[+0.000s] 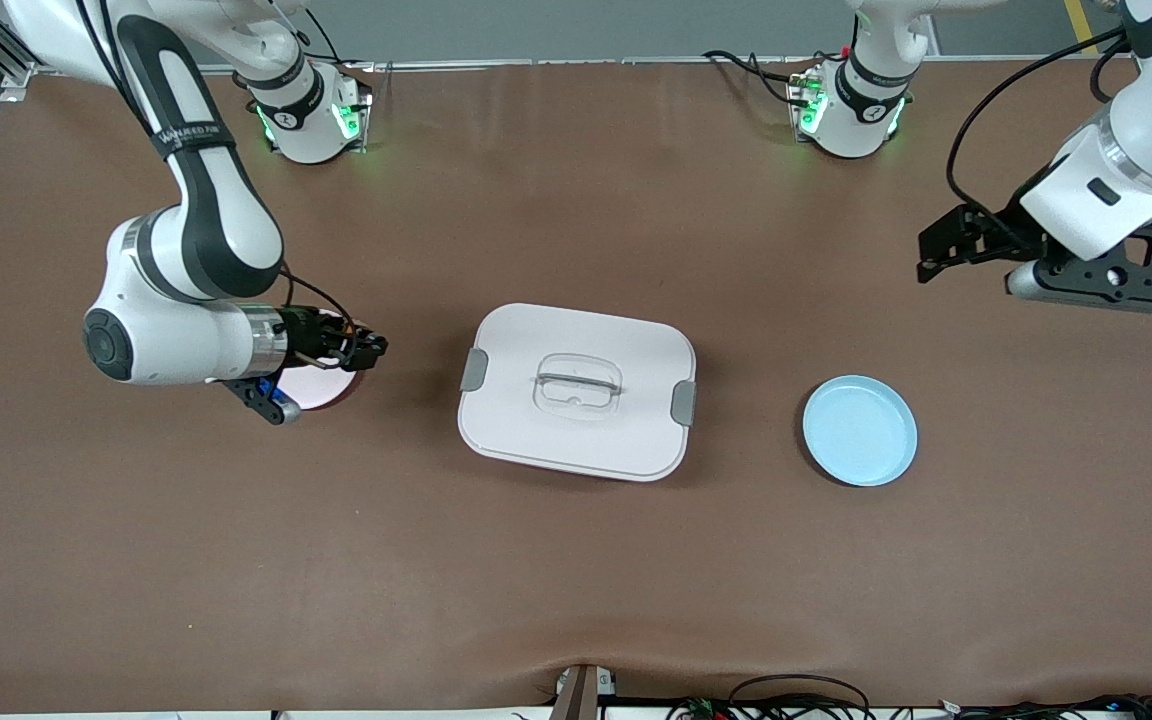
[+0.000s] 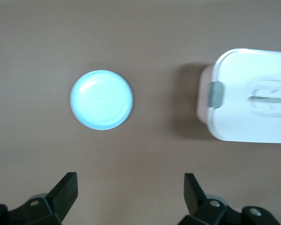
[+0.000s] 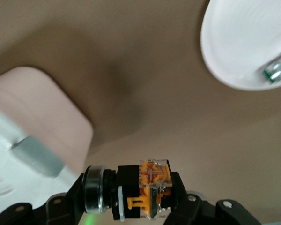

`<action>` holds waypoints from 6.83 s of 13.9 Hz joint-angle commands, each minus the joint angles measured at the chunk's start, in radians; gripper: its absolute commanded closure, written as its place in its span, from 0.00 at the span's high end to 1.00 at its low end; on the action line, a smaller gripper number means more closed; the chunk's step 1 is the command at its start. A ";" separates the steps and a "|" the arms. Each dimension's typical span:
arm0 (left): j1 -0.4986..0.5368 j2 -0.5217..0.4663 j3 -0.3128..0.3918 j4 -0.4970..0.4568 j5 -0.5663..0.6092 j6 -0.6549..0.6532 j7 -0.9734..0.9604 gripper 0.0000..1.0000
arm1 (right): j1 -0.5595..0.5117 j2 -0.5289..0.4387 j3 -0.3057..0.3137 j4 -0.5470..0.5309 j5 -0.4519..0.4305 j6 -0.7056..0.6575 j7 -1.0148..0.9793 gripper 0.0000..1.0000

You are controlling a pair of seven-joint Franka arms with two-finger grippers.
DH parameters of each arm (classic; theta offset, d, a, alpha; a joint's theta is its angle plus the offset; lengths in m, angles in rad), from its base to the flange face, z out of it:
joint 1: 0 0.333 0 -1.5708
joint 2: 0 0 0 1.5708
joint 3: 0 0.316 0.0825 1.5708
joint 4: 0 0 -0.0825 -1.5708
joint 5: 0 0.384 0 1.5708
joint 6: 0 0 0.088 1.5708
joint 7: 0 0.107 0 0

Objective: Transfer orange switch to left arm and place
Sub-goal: 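Lift the switch with the right gripper while the left gripper approaches, then grasp the switch with the left gripper above the white box, then open the right gripper and withdraw while the left gripper carries the switch, then lower the switch with the left gripper onto the light-blue plate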

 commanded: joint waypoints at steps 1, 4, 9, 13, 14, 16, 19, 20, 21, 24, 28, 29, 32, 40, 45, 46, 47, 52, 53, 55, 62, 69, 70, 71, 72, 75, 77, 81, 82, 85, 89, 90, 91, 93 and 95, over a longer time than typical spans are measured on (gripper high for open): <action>-0.004 0.025 -0.011 0.000 -0.101 0.056 0.015 1.00 | 0.059 0.006 -0.007 0.100 0.058 -0.058 0.198 0.00; -0.034 0.062 -0.031 0.000 -0.140 0.164 0.015 1.00 | 0.122 0.019 -0.007 0.253 0.075 -0.086 0.441 0.00; -0.067 0.117 -0.046 -0.012 -0.388 0.322 0.013 1.00 | 0.168 0.073 -0.009 0.425 0.232 -0.086 0.786 0.00; -0.112 0.123 -0.054 -0.010 -0.448 0.357 -0.026 0.99 | 0.246 0.177 -0.010 0.612 0.242 -0.052 1.005 0.00; -0.118 0.123 -0.055 -0.010 -0.447 0.365 -0.060 0.99 | 0.264 0.191 -0.010 0.637 0.242 -0.029 1.035 0.00; -0.127 0.125 -0.066 -0.010 -0.448 0.366 -0.099 0.99 | 0.295 0.197 -0.009 0.643 0.243 0.061 1.084 0.00; -0.158 0.128 -0.067 -0.010 -0.463 0.400 -0.180 0.98 | 0.341 0.214 -0.009 0.655 0.243 0.152 1.131 0.00; -0.167 0.129 -0.067 -0.010 -0.476 0.409 -0.201 0.96 | 0.355 0.228 -0.009 0.669 0.243 0.185 1.151 0.00; -0.175 0.141 -0.067 -0.009 -0.482 0.428 -0.209 0.94 | 0.370 0.243 -0.009 0.692 0.242 0.218 1.173 0.00; -0.208 0.169 -0.067 -0.009 -0.522 0.481 -0.208 0.90 | 0.382 0.292 -0.009 0.763 0.243 0.259 1.211 0.00; -0.239 0.187 -0.067 -0.010 -0.522 0.492 -0.197 0.85 | 0.395 0.296 -0.006 0.775 0.243 0.276 1.225 0.00; -0.248 0.190 -0.067 -0.010 -0.520 0.503 -0.197 0.83 | 0.395 0.296 -0.004 0.783 0.243 0.294 1.236 0.00; -0.261 0.204 -0.067 -0.006 -0.511 0.520 -0.189 0.81 | 0.396 0.303 -0.002 0.798 0.243 0.318 1.248 0.00; -0.273 0.206 -0.067 -0.006 -0.510 0.543 -0.188 0.39 | 0.404 0.309 0.007 0.798 0.243 0.361 1.248 0.00; -0.273 0.207 -0.066 -0.006 -0.502 0.543 -0.188 0.00 | 0.410 0.317 0.008 0.798 0.243 0.384 1.248 0.00; -0.273 0.207 -0.067 -0.006 -0.479 0.543 -0.185 0.00 | 0.410 0.319 0.008 0.798 0.243 0.384 1.248 0.00; -0.273 0.207 -0.067 -0.006 -0.447 0.541 -0.178 0.00 | 0.410 0.319 0.008 0.798 0.243 0.384 1.248 0.00; -0.264 0.207 -0.067 -0.009 -0.323 0.534 -0.165 0.00 | 0.409 0.317 0.005 0.798 0.242 0.381 1.245 1.00; -0.261 0.207 -0.067 -0.010 -0.280 0.528 -0.166 0.00 | 0.406 0.317 0.004 0.798 0.242 0.374 1.242 1.00; -0.250 0.206 -0.064 -0.012 -0.211 0.499 -0.165 0.00 | 0.393 0.317 -0.001 0.798 0.234 0.338 1.234 1.00; -0.111 0.191 -0.054 -0.035 0.012 0.216 0.083 0.00 | 0.275 0.260 -0.004 0.798 0.146 -0.122 0.816 1.00; 0.047 0.195 -0.055 -0.130 0.084 0.192 0.527 0.00 | 0.165 0.191 -0.006 0.795 -0.290 -0.552 0.036 1.00; 0.060 0.198 -0.055 -0.142 0.099 0.196 0.585 0.00 | 0.156 0.173 -0.006 0.795 -0.363 -0.587 -0.059 1.00; 0.061 0.200 -0.055 -0.155 0.134 0.198 0.628 0.00 | 0.137 0.167 -0.006 0.793 -0.397 -0.610 -0.132 1.00; 0.071 0.204 -0.055 -0.165 0.180 0.199 0.674 0.00 | 0.114 0.162 -0.004 0.790 -0.401 -0.621 -0.161 1.00; 0.127 0.214 -0.055 -0.226 0.213 0.266 0.843 0.00 | 0.090 0.167 -0.006 0.778 -0.418 -0.623 -0.174 1.00; 0.158 0.220 -0.055 -0.277 0.213 0.340 0.967 0.00 | 0.077 0.173 -0.002 0.778 -0.474 -0.620 -0.219 1.00; 0.172 0.288 -0.055 -0.287 0.243 0.446 1.183 0.00 | 0.041 0.161 -0.004 0.781 -0.482 -0.621 -0.302 1.00; 0.178 0.311 -0.055 -0.287 0.245 0.478 1.241 0.00 | 0.037 0.155 -0.007 0.781 -0.502 -0.623 -0.356 1.00; 0.195 0.374 -0.057 -0.287 0.245 0.578 1.464 0.00 | -0.021 0.133 -0.007 0.781 -0.600 -0.626 -0.538 1.00; 0.198 0.402 -0.058 -0.314 0.245 0.601 1.611 0.00 | -0.140 0.138 -0.004 0.781 -0.605 -0.695 -0.717 1.00; 0.198 0.408 -0.058 -0.329 0.245 0.624 1.654 0.00 | -0.166 0.138 -0.002 0.781 -0.588 -0.708 -0.718 1.00; 0.201 0.410 -0.058 -0.349 0.245 0.656 1.693 0.00 | -0.186 0.138 -0.001 0.780 -0.577 -0.722 -0.720 1.00; 0.198 0.418 -0.058 -0.386 0.245 0.719 1.722 0.00 | -0.199 0.138 -0.002 0.780 -0.577 -0.736 -0.721 1.00; 0.196 0.437 -0.057 -0.409 0.245 0.765 1.721 0.00 | -0.202 0.138 -0.002 0.780 -0.580 -0.735 -0.715 1.00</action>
